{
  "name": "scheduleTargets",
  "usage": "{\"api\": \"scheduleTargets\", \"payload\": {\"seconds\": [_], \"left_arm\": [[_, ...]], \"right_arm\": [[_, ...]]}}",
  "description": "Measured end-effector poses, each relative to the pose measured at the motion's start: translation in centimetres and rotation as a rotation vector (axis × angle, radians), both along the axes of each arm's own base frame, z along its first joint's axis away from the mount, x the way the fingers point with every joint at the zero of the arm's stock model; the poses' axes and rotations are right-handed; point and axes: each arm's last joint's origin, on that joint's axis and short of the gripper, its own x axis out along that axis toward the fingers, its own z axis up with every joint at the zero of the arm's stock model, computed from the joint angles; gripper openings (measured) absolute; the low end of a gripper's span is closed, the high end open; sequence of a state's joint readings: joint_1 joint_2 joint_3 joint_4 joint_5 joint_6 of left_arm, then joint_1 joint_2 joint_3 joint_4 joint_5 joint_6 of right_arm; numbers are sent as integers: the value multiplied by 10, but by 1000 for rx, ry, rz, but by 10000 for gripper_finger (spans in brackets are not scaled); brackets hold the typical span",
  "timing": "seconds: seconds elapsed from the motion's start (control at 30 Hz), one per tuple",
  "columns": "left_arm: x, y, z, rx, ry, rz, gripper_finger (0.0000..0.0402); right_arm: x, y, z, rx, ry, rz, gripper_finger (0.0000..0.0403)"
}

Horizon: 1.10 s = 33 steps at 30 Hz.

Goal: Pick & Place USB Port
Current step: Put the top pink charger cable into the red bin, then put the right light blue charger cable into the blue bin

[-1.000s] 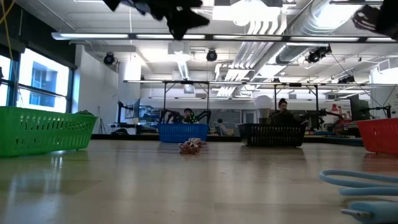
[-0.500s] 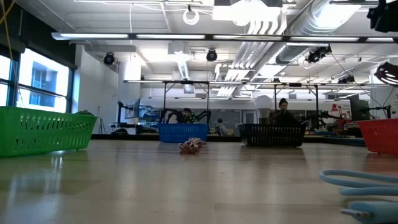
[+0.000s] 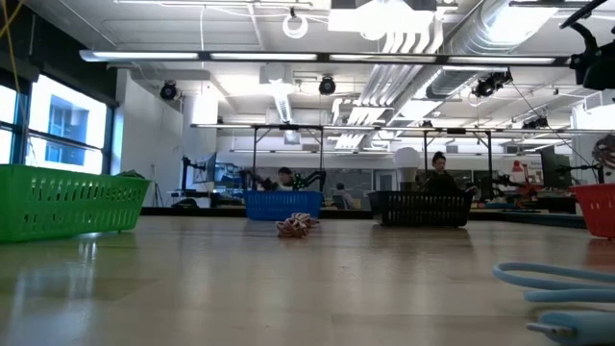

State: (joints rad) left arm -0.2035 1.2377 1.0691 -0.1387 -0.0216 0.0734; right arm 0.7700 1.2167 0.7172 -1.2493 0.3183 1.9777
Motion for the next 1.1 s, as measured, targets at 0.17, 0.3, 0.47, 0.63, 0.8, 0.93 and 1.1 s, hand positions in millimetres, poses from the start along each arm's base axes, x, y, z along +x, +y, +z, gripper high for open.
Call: {"api": "scheduleTargets", "payload": {"seconds": [0.17, 0.3, 0.47, 0.63, 0.8, 0.93, 1.1], "left_arm": [[0, 0, -1, 2, 13, 0, 215], [-1, 0, -3, 5, 37, 0, 215], [-2, 0, -6, 5, 60, -1, 215], [-2, 0, -7, 9, 77, -1, 215], [-3, 1, -9, 12, 96, -1, 215], [-4, 1, -11, -10, 122, 9, 215], [-5, 1, -13, -48, 156, 18, 215]], "right_arm": [[0, 0, -1, -8, -9, 3, 120], [4, 1, 5, -48, -58, 38, 141], [12, 5, 24, -80, -125, 120, 147], [30, 19, 56, -88, -249, 355, 146], [58, 48, 88, -42, -486, 768, 147], [76, 68, 99, -92, -697, 1101, 145], [91, 86, 81, -123, -656, 1327, 139]]}}
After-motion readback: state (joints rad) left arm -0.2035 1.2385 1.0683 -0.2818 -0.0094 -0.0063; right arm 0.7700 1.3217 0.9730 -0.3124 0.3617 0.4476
